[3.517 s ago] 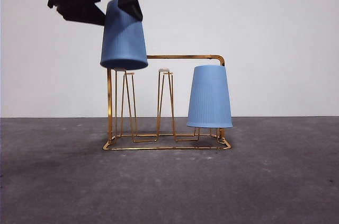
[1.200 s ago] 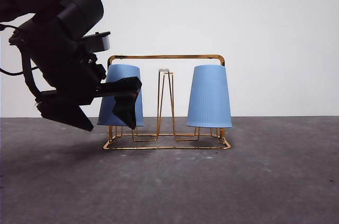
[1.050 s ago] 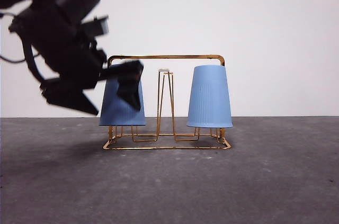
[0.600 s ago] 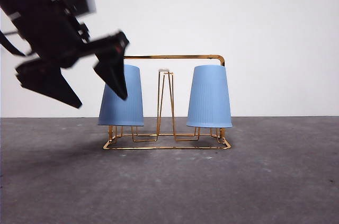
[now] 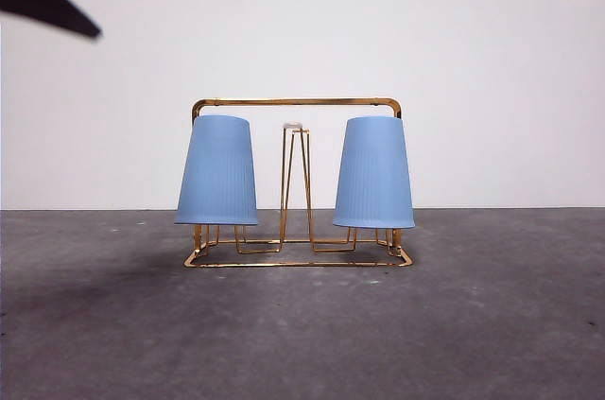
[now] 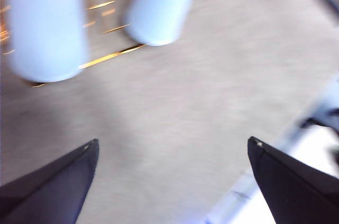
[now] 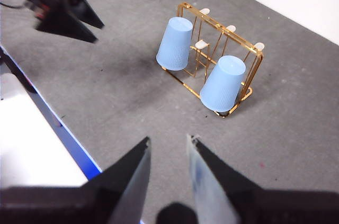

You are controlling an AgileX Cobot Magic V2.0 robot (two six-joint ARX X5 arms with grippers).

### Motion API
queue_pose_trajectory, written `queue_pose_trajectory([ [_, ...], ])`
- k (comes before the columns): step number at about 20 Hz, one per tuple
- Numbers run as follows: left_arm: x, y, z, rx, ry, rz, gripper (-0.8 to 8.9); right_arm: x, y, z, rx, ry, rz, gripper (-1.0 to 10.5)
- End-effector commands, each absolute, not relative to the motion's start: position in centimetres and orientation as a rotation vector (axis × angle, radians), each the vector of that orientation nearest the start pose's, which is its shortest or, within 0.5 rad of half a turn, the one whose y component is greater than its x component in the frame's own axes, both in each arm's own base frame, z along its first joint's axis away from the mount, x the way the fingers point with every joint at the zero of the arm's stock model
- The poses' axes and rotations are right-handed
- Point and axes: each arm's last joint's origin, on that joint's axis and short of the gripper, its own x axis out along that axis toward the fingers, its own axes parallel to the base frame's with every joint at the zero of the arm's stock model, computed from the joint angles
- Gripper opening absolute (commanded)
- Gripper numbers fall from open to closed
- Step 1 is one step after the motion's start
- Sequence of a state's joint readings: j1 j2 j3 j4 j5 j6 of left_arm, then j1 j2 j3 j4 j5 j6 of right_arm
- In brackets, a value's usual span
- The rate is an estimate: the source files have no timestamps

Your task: Pick up cup 1,put cup 1 in the cup rack,pick up cup 2,put cup 2 in the cup rack

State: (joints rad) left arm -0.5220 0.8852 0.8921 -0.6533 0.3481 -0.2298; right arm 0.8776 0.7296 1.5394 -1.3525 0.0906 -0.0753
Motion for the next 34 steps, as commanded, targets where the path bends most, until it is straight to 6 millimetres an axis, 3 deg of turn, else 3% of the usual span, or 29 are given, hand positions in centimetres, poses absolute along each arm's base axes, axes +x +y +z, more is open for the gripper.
queue_pose_trajectory([
  [1,13.1,-8.9,31.8,-0.171,0.755,-0.823,4.28,2.5,2.6,44.5,-0.331,0.508,0.776,1.2],
  [5,11.3,-7.9,32.4,-0.178,0.733,-0.847,-0.27,3.0,3.1,44.5,-0.33,0.532,0.771,0.8],
  [7,10.8,-7.7,32.5,-0.178,0.724,-0.849,-0.07,3.1,3.3,44.5,-0.321,0.543,0.767,-0.2],
  [34,10.2,-7.3,32.8,-0.18,0.699,-0.854,-0.04,3.6,3.9,44.4,-0.328,0.568,0.759,0.0],
])
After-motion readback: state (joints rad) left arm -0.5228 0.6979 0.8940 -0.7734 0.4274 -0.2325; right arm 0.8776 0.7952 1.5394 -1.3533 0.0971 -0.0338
